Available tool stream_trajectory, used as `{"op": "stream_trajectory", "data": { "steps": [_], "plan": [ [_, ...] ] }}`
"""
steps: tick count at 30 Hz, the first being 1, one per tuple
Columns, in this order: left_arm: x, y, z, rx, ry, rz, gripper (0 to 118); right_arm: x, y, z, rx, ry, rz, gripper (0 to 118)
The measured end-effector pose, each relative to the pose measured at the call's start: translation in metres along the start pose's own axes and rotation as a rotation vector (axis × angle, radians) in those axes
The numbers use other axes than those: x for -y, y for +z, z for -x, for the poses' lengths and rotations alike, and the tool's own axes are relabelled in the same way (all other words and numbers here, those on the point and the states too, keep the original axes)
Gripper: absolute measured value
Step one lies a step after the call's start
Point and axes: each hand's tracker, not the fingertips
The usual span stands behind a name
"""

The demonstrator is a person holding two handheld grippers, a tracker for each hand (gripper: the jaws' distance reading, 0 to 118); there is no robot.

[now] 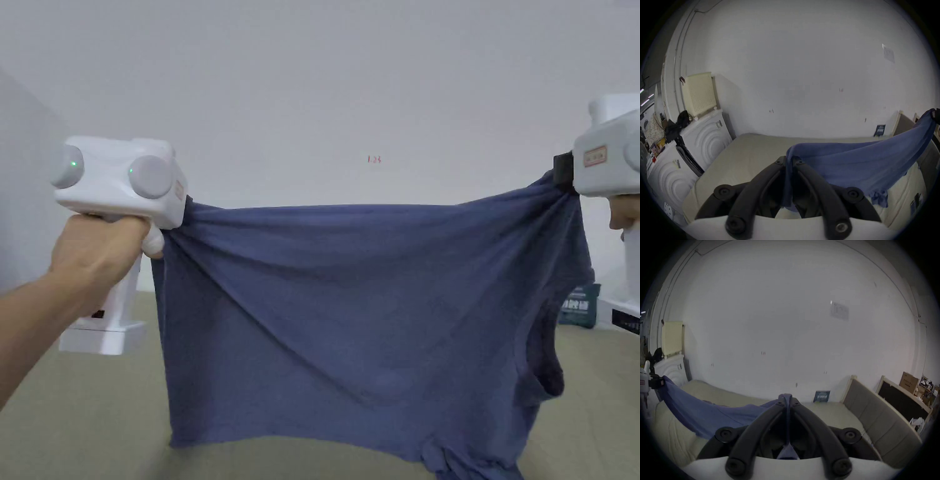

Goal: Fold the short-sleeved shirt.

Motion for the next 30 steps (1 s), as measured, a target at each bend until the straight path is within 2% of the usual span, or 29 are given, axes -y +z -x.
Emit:
{"op": "stream_trajectory", "data": {
  "steps": [4, 6, 12, 17, 22, 30],
  "plan": [
    [0.064, -0.028, -0.003, 0.042, -0.02, 0.08, 6, 0.08, 0.004, 0.003, -0.034, 0.0, 0.105, 3],
    [0.097, -0.036, -0.004, 0.051, -0.034, 0.122, 6, 0.121, 0.013, 0.003, -0.072, -0.028, 0.143, 3],
    [0.197, -0.024, 0.01, 0.098, -0.061, 0.235, 6, 0.228, 0.06, 0.01, -0.114, -0.028, 0.283, 3],
    [0.276, 0.034, 0.03, 0.135, -0.089, 0.286, 6, 0.297, 0.13, 0.013, -0.155, 0.007, 0.365, 3],
    [0.332, 0.092, 0.063, 0.156, -0.079, 0.314, 6, 0.343, 0.212, 0.005, -0.172, -0.076, 0.399, 3],
    [0.405, 0.177, 0.1, 0.208, -0.013, 0.371, 6, 0.398, 0.323, -0.014, -0.208, -0.103, 0.455, 3]
  ]
}}
